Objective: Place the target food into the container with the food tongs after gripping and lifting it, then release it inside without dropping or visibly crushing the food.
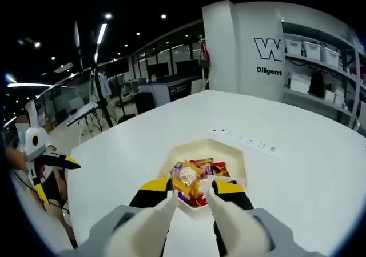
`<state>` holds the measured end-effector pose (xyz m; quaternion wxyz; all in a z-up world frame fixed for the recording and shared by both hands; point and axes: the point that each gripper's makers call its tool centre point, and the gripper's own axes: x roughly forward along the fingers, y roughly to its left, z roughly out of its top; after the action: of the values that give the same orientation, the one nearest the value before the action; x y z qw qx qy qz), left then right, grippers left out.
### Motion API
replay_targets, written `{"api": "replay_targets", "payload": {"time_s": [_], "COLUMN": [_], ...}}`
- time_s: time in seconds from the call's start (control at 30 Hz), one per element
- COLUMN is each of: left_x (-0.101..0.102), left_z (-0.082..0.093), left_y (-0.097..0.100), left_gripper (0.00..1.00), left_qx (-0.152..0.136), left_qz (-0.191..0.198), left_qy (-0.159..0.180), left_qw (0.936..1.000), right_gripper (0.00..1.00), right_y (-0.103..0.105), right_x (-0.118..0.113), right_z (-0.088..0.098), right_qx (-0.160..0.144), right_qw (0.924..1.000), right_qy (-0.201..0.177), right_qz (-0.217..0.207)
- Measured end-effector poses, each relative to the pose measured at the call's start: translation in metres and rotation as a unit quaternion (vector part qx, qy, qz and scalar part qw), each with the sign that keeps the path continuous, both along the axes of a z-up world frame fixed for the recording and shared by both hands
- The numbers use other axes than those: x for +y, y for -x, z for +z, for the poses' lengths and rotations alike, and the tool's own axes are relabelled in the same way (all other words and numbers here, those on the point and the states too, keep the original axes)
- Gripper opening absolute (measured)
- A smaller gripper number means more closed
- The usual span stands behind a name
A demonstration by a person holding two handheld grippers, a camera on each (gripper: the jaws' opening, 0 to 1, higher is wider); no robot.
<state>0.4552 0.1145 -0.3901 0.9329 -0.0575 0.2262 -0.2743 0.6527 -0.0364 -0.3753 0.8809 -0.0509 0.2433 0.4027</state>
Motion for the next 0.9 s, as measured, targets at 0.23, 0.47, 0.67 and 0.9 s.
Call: {"api": "replay_targets", "payload": {"time_s": [0.23, 0.47, 0.67, 0.9], "left_x": [-0.004, -0.014, -0.019, -0.025], "left_z": [-0.001, -0.004, -0.005, -0.008], "left_y": [0.0, 0.003, 0.005, 0.01], "left_gripper": [0.86, 0.85, 0.83, 0.81], "left_qx": [0.003, 0.007, 0.011, 0.018], "left_qz": [-0.005, -0.017, -0.024, -0.036], "left_qy": [0.002, 0.005, 0.009, 0.012], "left_qw": [1.0, 0.9998, 0.9996, 0.9991], "right_gripper": [0.22, 0.23, 0.23, 0.24], "right_y": [0.025, 0.051, 0.075, 0.103], "right_x": [-0.005, -0.007, -0.007, -0.003], "right_z": [-0.011, -0.021, -0.024, -0.028], "right_qx": [0.015, 0.029, 0.038, 0.038], "right_qw": [0.9998, 0.9993, 0.9982, 0.9969], "right_qy": [-0.015, -0.025, -0.044, -0.062], "right_qz": [0.002, 0.005, 0.013, 0.03]}}
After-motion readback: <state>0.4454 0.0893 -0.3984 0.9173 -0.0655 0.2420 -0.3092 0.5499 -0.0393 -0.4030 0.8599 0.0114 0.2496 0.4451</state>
